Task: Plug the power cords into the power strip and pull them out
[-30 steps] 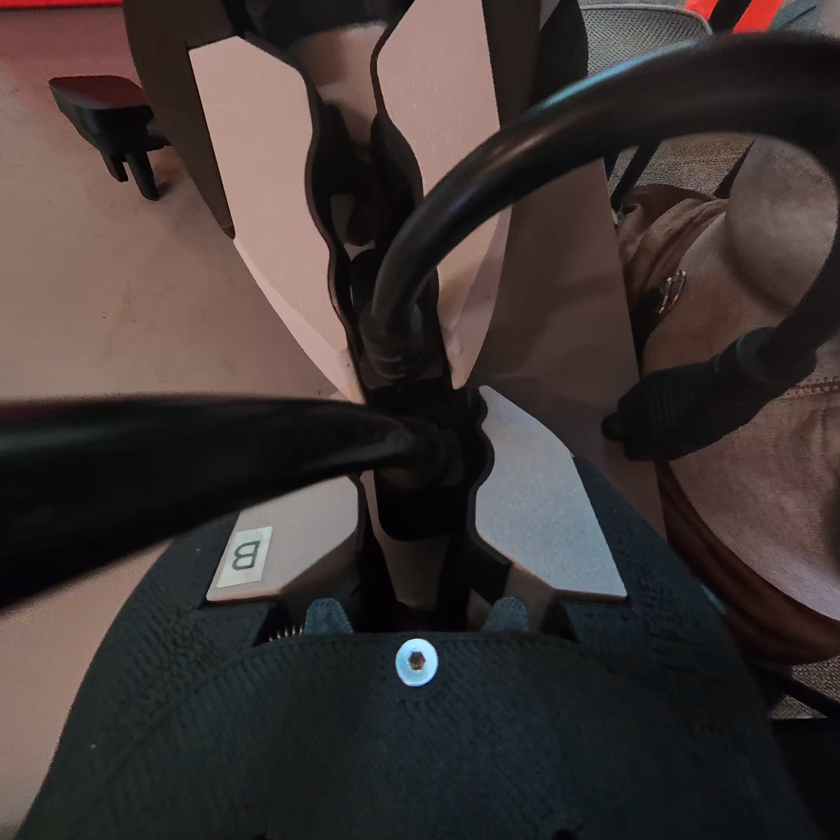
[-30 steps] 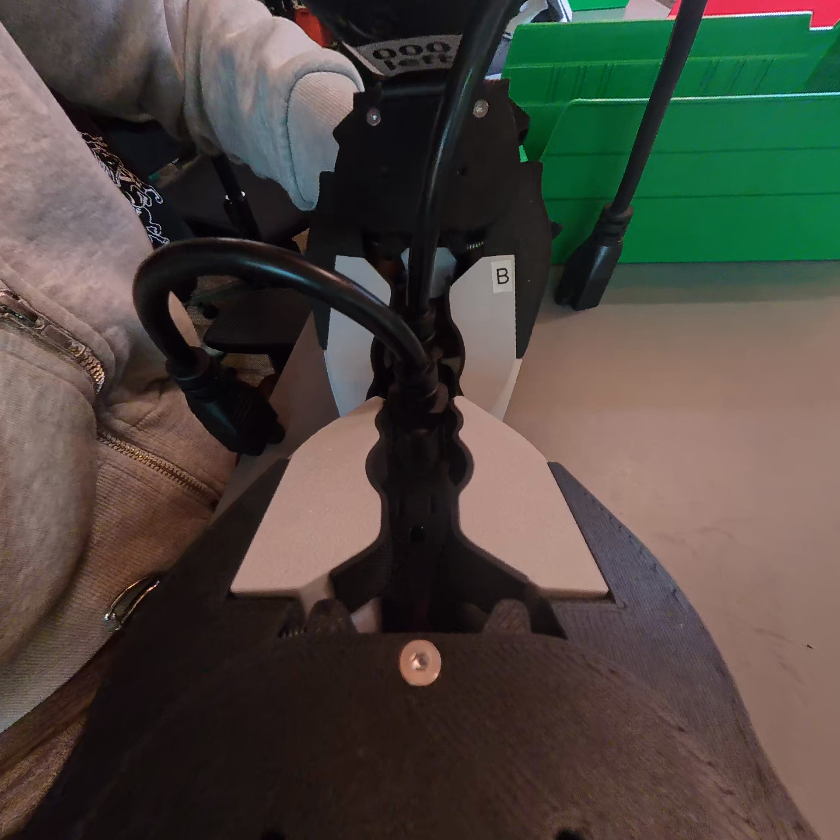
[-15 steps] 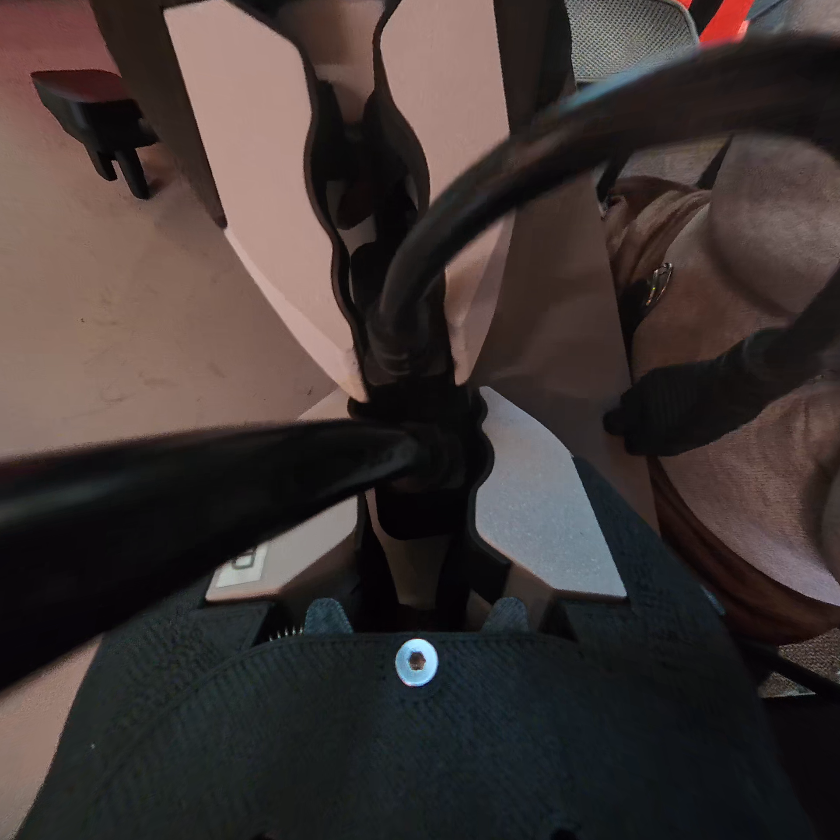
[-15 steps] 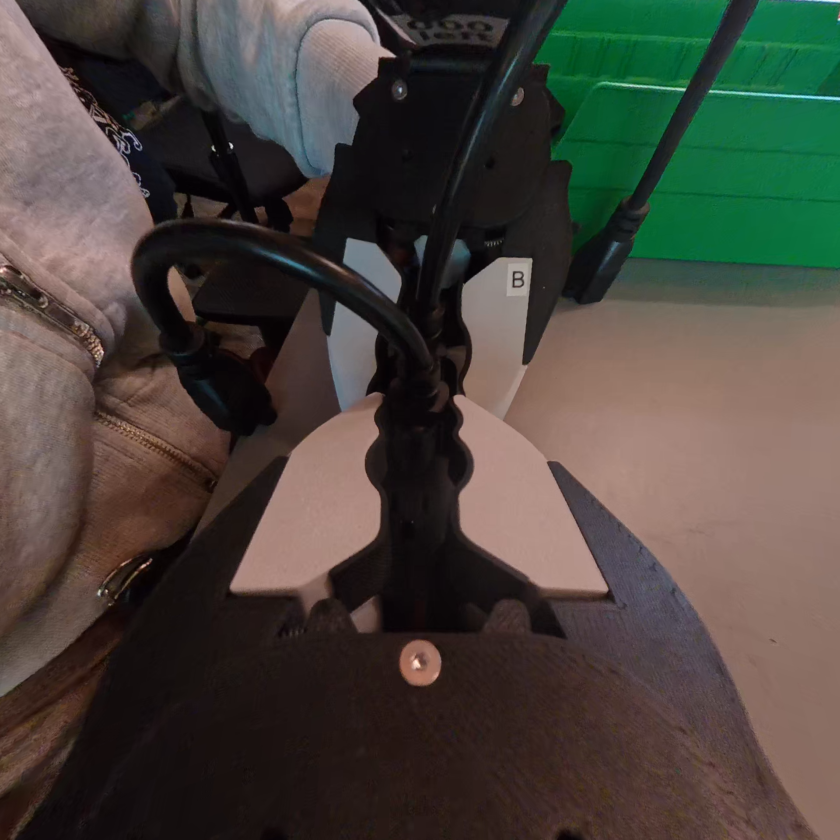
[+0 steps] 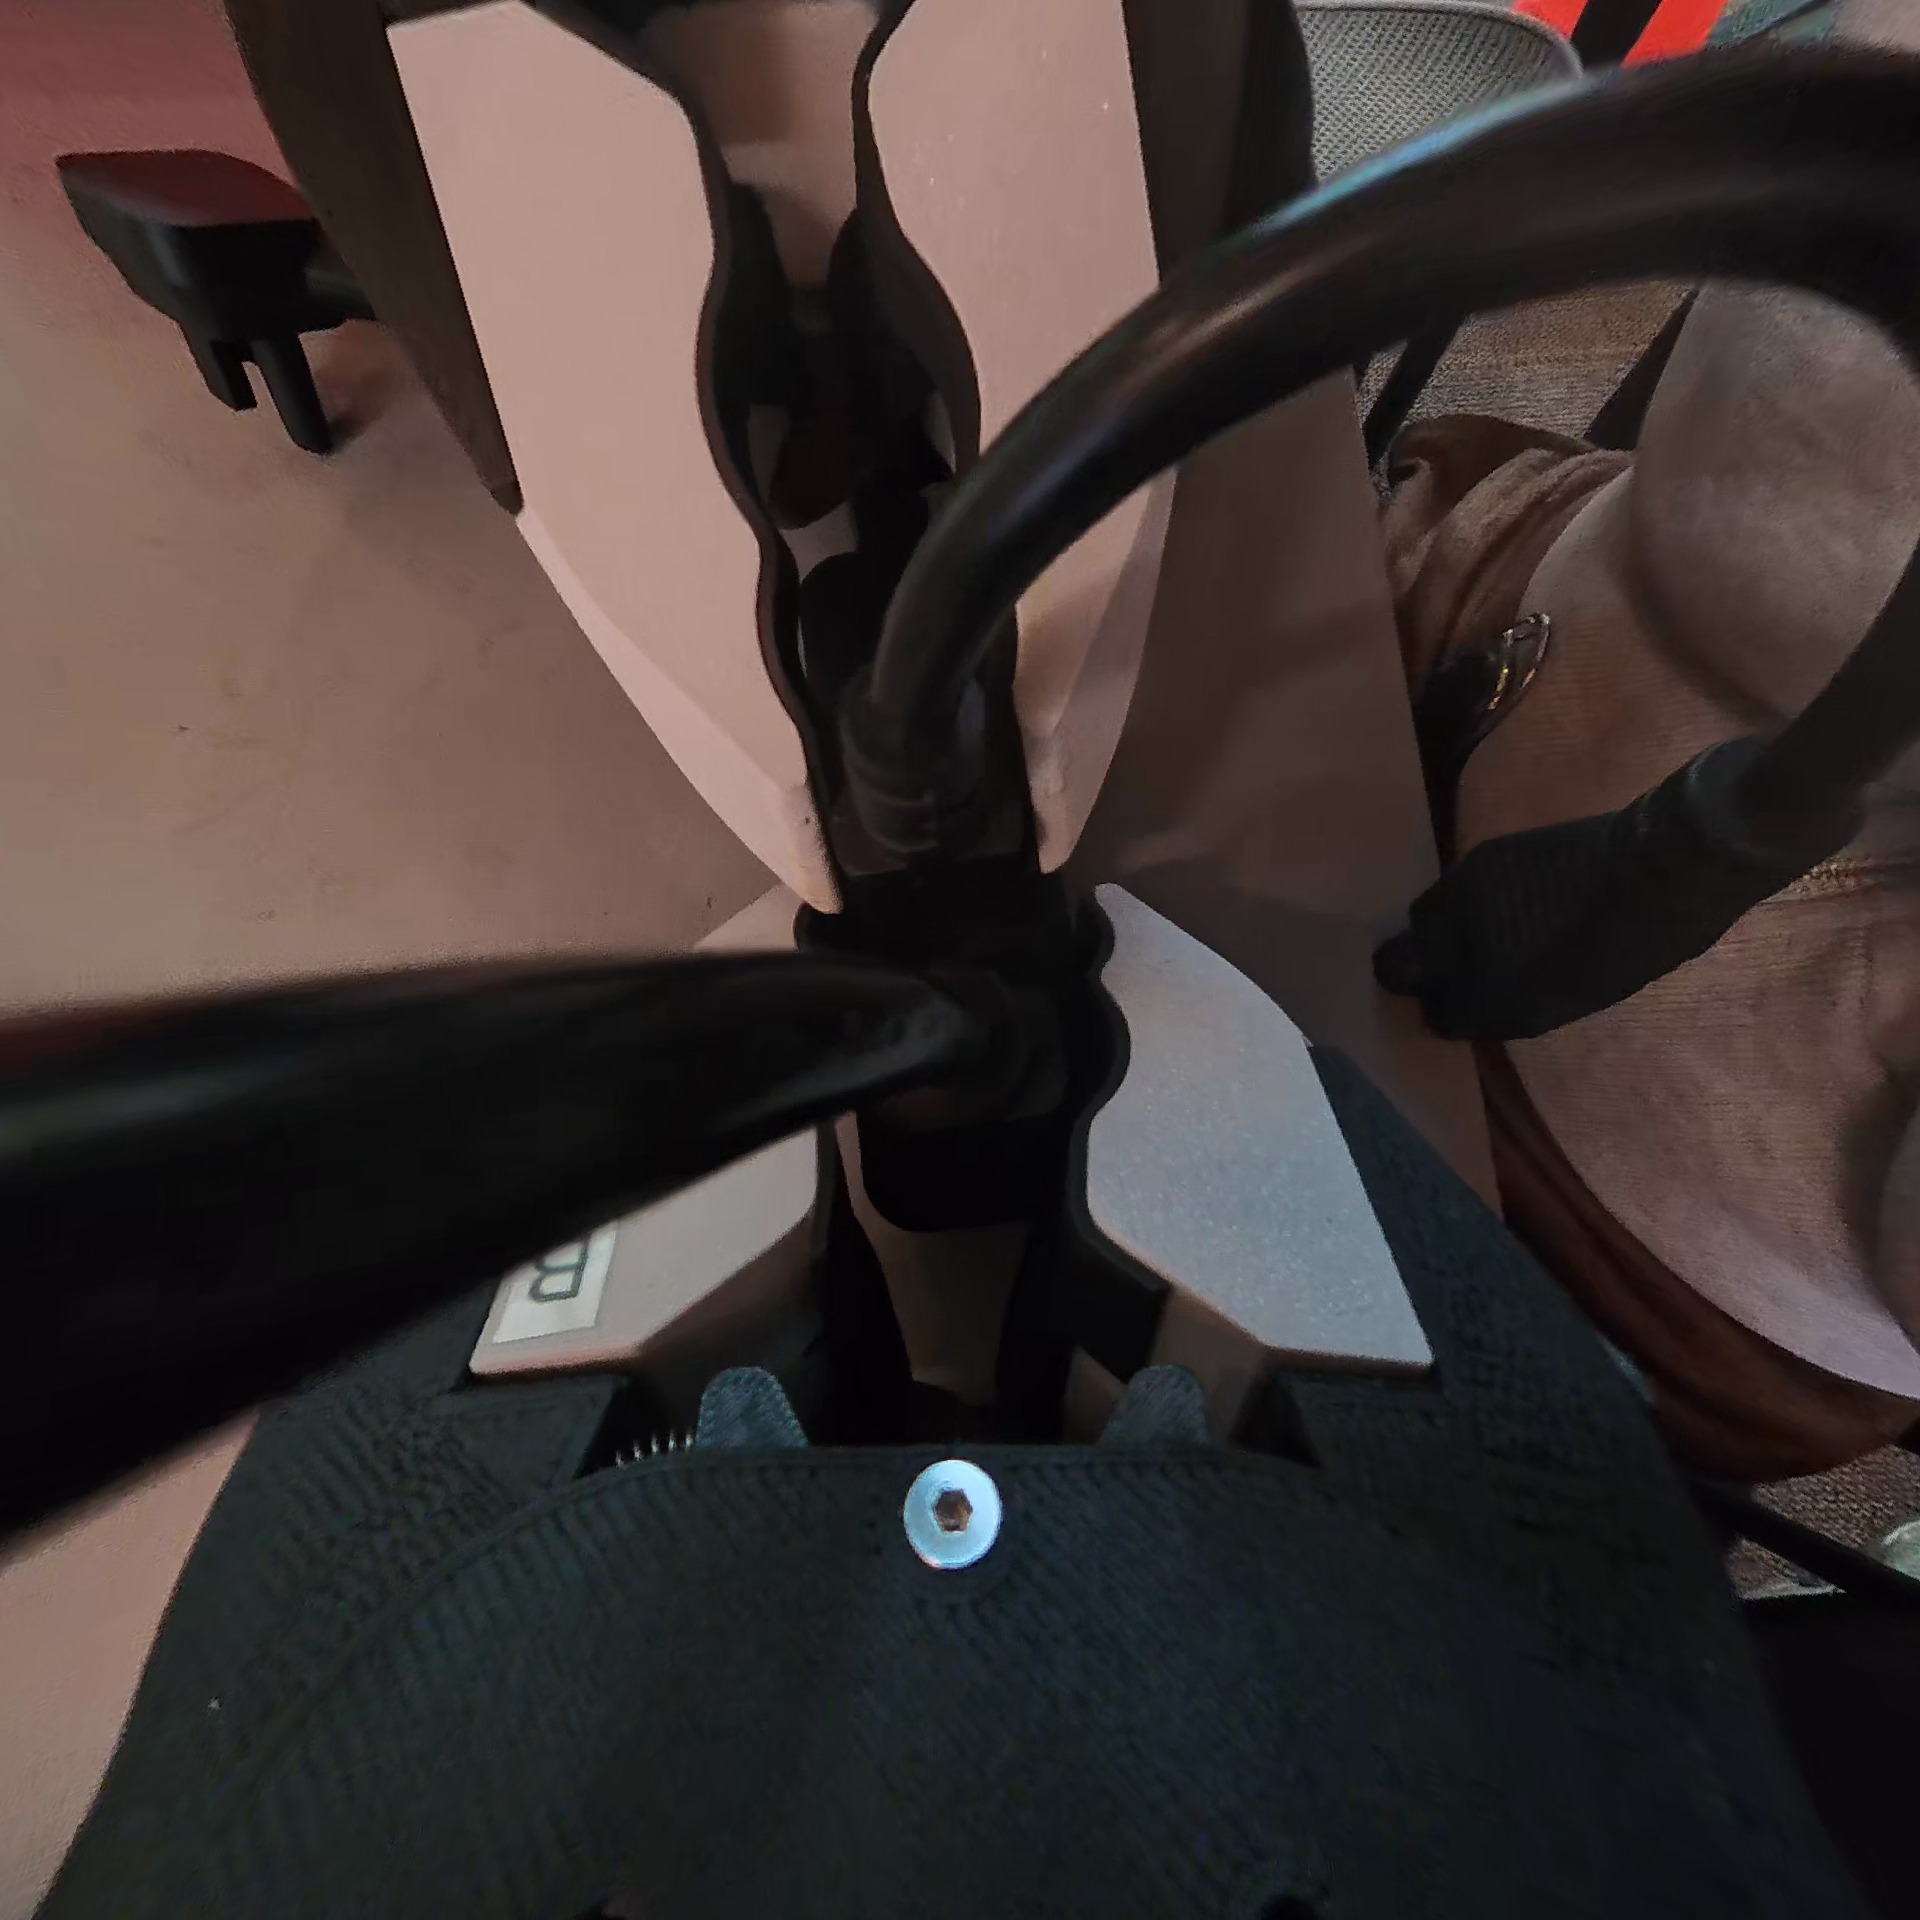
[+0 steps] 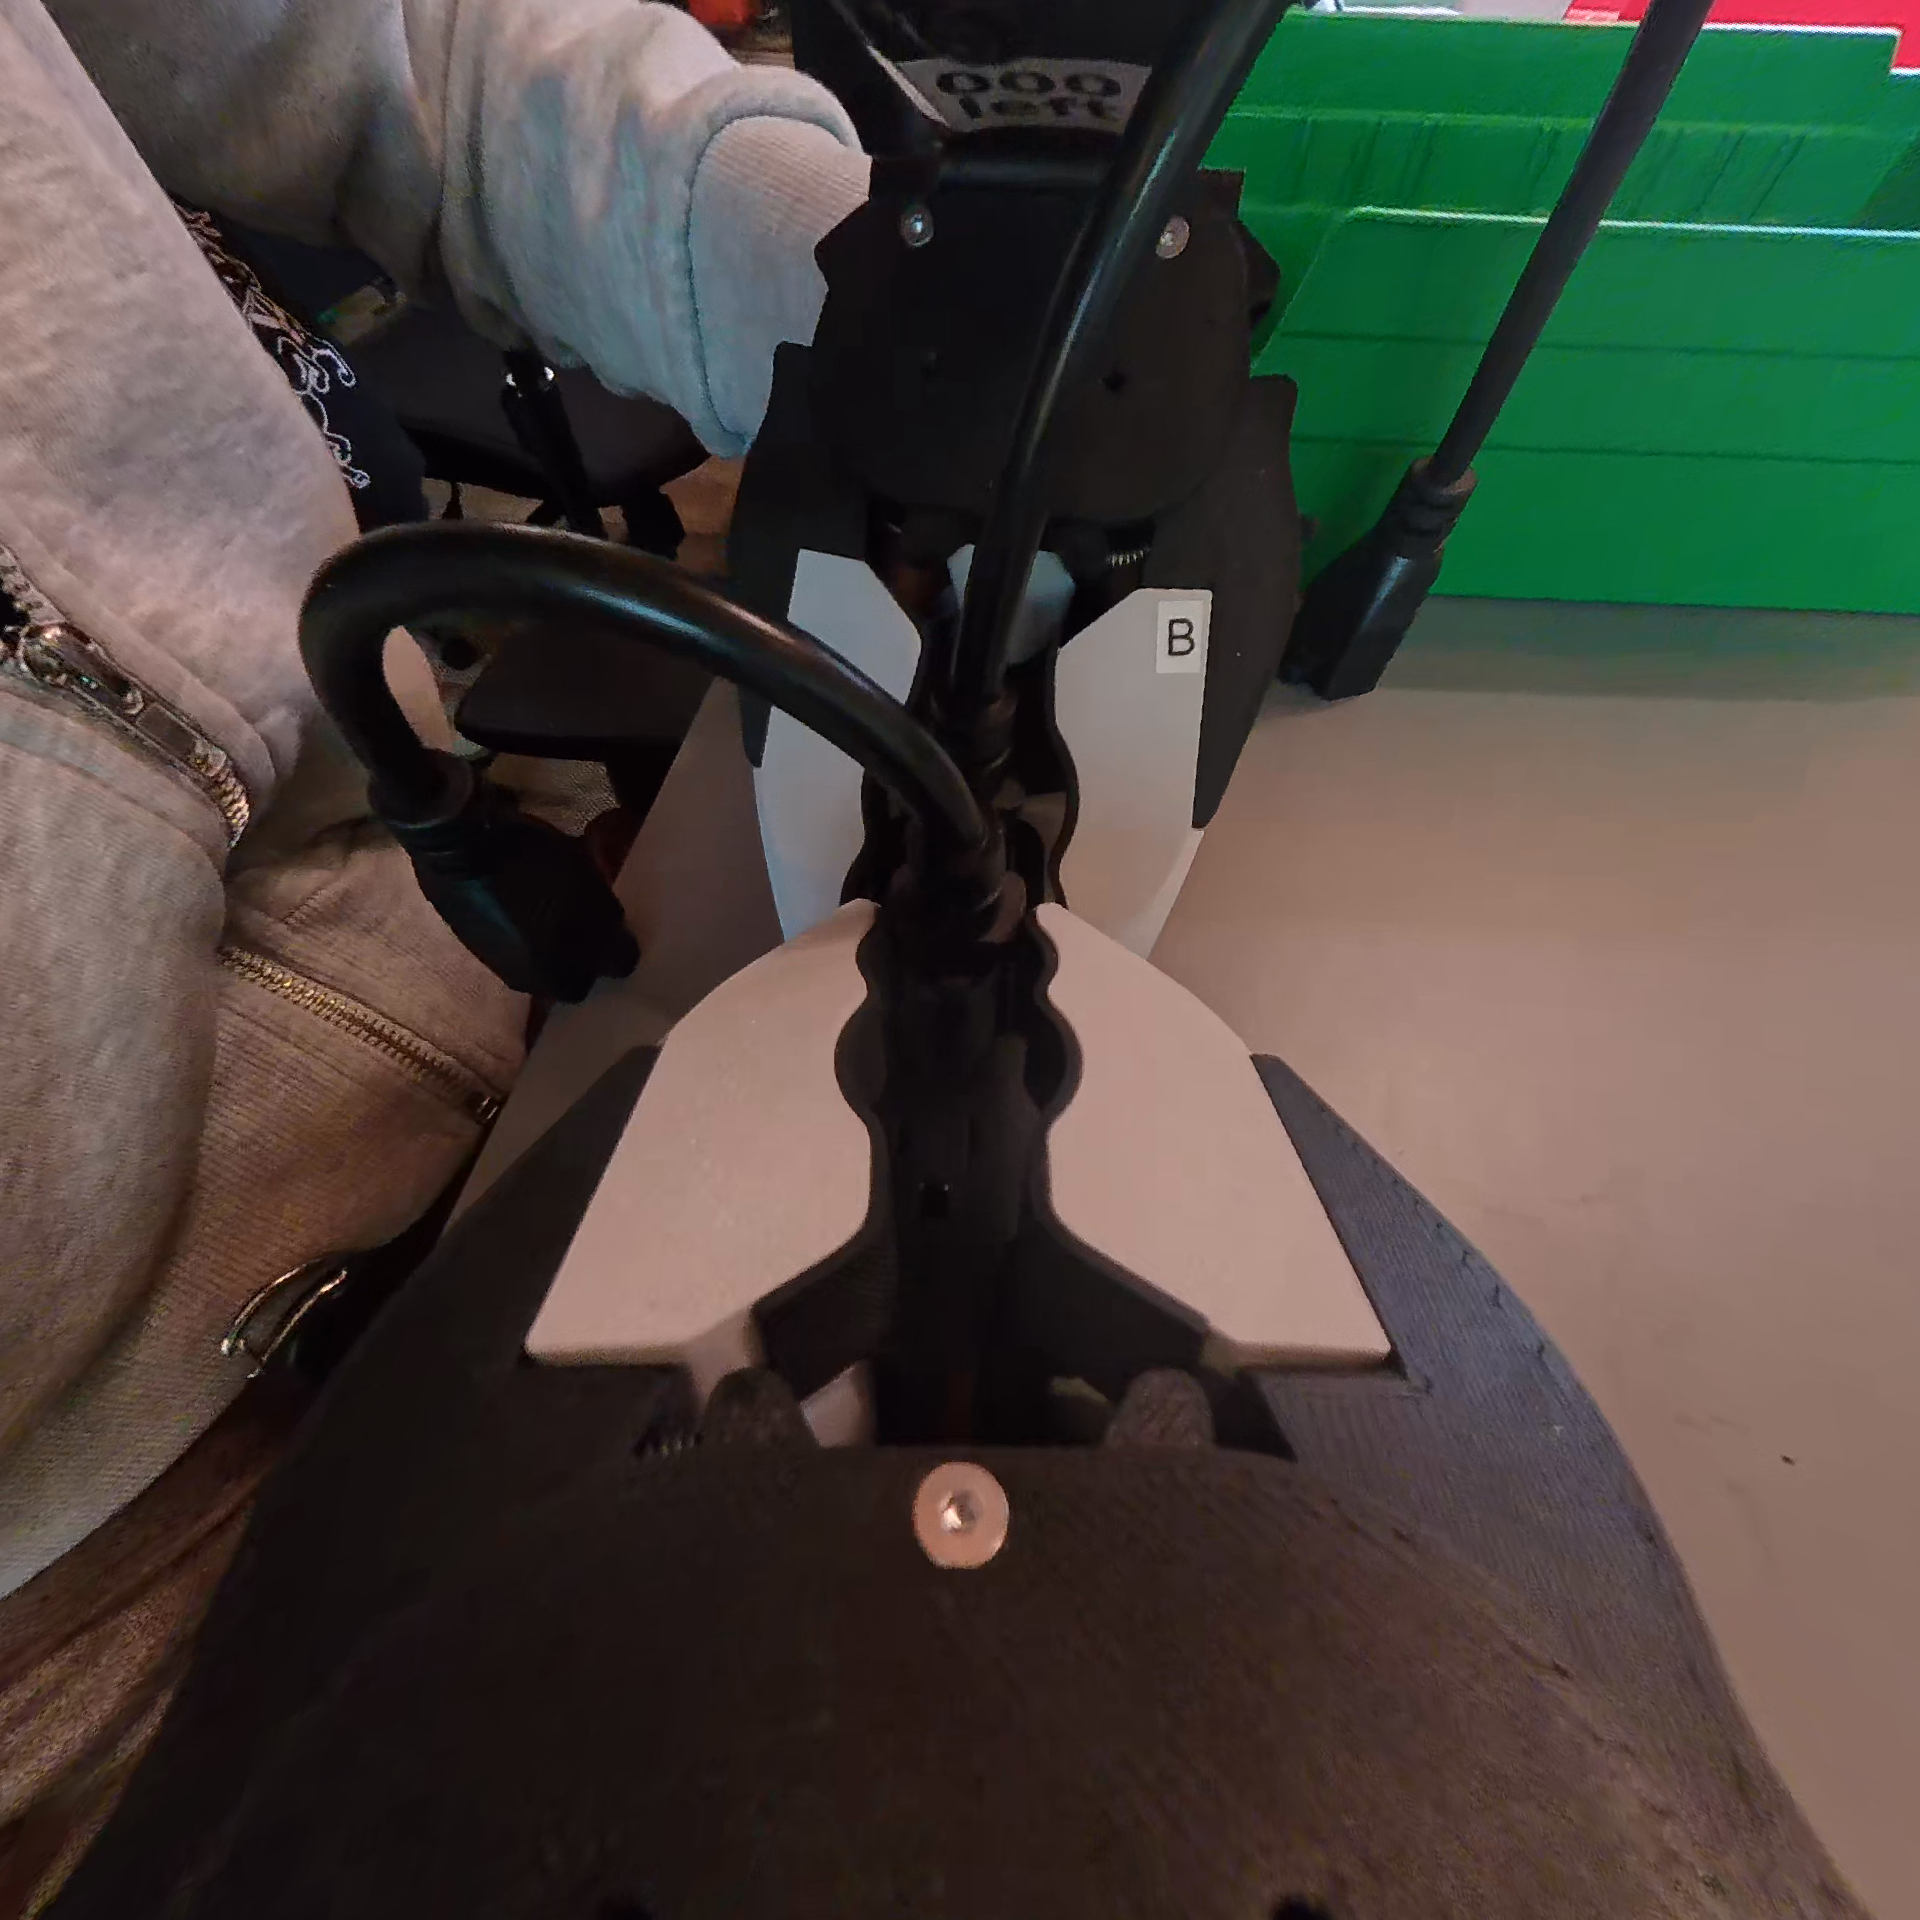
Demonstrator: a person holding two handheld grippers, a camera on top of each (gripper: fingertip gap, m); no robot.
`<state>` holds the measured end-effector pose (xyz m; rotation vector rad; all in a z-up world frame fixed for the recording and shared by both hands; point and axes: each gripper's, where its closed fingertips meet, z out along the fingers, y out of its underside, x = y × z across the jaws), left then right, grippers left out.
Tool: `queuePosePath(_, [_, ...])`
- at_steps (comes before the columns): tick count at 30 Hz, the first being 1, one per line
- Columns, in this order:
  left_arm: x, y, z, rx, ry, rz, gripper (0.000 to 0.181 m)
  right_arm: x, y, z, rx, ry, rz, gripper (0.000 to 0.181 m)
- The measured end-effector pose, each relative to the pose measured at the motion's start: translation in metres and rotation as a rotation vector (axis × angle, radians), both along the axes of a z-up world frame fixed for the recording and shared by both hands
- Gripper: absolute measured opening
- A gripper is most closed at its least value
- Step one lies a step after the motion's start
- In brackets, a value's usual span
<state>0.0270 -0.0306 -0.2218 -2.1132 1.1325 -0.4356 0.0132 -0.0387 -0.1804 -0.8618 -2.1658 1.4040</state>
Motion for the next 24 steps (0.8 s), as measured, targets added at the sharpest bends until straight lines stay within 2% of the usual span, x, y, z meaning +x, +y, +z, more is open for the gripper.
queuePosePath(24, [0.0008, 0.0014, -0.0025, -0.003, -0.013, -0.005, 0.045, 0.0066, 0.0007, 0.0004, 0.128, 0.019, 0.007, 0.023])
